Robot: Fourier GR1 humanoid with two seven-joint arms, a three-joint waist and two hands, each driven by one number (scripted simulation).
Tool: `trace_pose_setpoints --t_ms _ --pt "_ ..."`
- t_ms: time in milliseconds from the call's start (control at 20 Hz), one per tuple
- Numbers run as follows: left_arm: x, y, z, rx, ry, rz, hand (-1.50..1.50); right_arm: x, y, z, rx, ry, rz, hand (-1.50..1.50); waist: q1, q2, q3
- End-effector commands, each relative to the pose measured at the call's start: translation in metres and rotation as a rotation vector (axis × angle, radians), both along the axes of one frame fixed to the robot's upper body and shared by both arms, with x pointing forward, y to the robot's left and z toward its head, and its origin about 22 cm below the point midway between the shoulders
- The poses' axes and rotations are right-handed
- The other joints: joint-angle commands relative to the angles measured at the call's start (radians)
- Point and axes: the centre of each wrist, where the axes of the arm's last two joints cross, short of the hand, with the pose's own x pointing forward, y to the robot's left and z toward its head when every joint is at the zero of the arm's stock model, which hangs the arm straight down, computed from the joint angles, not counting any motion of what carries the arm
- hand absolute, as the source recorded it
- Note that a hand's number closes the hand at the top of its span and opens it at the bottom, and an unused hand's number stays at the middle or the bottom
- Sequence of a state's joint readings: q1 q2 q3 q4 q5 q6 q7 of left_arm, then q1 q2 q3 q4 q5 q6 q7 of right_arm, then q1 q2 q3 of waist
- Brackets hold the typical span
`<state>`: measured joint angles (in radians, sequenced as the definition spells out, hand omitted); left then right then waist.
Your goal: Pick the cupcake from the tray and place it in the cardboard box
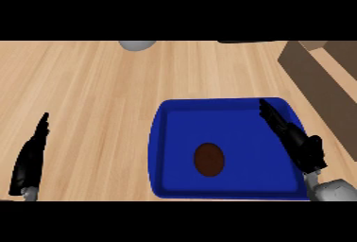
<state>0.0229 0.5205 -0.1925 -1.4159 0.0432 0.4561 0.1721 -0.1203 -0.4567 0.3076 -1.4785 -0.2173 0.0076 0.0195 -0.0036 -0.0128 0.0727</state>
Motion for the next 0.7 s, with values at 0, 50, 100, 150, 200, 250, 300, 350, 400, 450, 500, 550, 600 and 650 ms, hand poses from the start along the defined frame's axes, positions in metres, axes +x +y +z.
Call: trace_pose_setpoints --t_ms 0,50,100,150,200,250,300,350,400,450,500,550,600,650 --pt "0.002 0.004 0.013 -0.003 -0.041 -0.024 0.0 -0.011 0.007 -0.007 0.089 -0.035 -0.017 -1.5 -0.002 0.007 -0.071" --pt "0.01 -0.01 0.023 -0.085 -0.072 -0.062 0.0 0.0 0.008 0.011 0.105 -0.083 -0.051 -1.5 -0.002 0.006 -0.072" --pt "0.016 -0.018 0.029 -0.148 -0.115 -0.101 0.0 -0.002 0.023 0.02 0.157 -0.113 -0.032 -1.5 -0.008 0.004 -0.073" --pt "0.017 -0.027 0.034 -0.252 -0.144 -0.14 0.0 -0.003 0.028 0.026 0.171 -0.139 -0.044 -1.5 -0.009 0.002 -0.075" --pt "0.022 -0.021 0.056 -0.309 -0.175 -0.183 0.0 0.001 0.032 0.036 0.208 -0.167 -0.071 -1.5 0.0 -0.001 -0.074" --pt "0.025 -0.03 0.057 -0.388 -0.216 -0.202 0.0 -0.002 0.034 0.042 0.228 -0.224 -0.094 -1.5 -0.01 -0.003 -0.075" --pt "0.021 -0.034 0.041 -0.376 -0.152 -0.159 0.0 0.012 -0.027 0.055 -0.228 -0.395 -0.282 -1.5 -0.056 -0.02 -0.089" --pt "0.019 -0.037 0.041 -0.433 -0.155 -0.168 0.0 0.011 -0.002 0.057 0.062 -0.465 -0.439 -1.5 -0.05 -0.014 -0.078" --pt "0.019 -0.036 0.049 -0.447 -0.167 -0.198 0.0 0.007 0.011 0.056 0.101 -0.547 -0.45 -1.5 -0.034 -0.01 -0.074" --pt "0.018 -0.029 0.045 -0.475 -0.153 -0.181 0.0 -0.012 0.025 0.044 0.112 -0.604 -0.41 -1.5 -0.037 -0.004 -0.073" --pt "0.014 -0.015 0.048 -0.468 -0.166 -0.21 0.0 -0.023 0.021 0.051 0.102 -0.655 -0.366 -1.5 -0.028 -0.002 -0.074" --pt "0.014 -0.016 0.053 -0.497 -0.177 -0.218 0.0 -0.031 0.043 0.036 0.092 -0.708 -0.331 -1.5 -0.014 0.001 -0.073" --pt "0.021 -0.01 0.062 -0.479 -0.187 -0.234 0.0 -0.045 0.046 0.038 0.09 -0.723 -0.292 -1.5 -0.019 0.004 -0.073" --pt "0.011 -0.011 0.06 -0.506 -0.167 -0.228 0.0 -0.057 0.051 0.044 0.075 -0.746 -0.269 -1.5 -0.012 0.002 -0.073"
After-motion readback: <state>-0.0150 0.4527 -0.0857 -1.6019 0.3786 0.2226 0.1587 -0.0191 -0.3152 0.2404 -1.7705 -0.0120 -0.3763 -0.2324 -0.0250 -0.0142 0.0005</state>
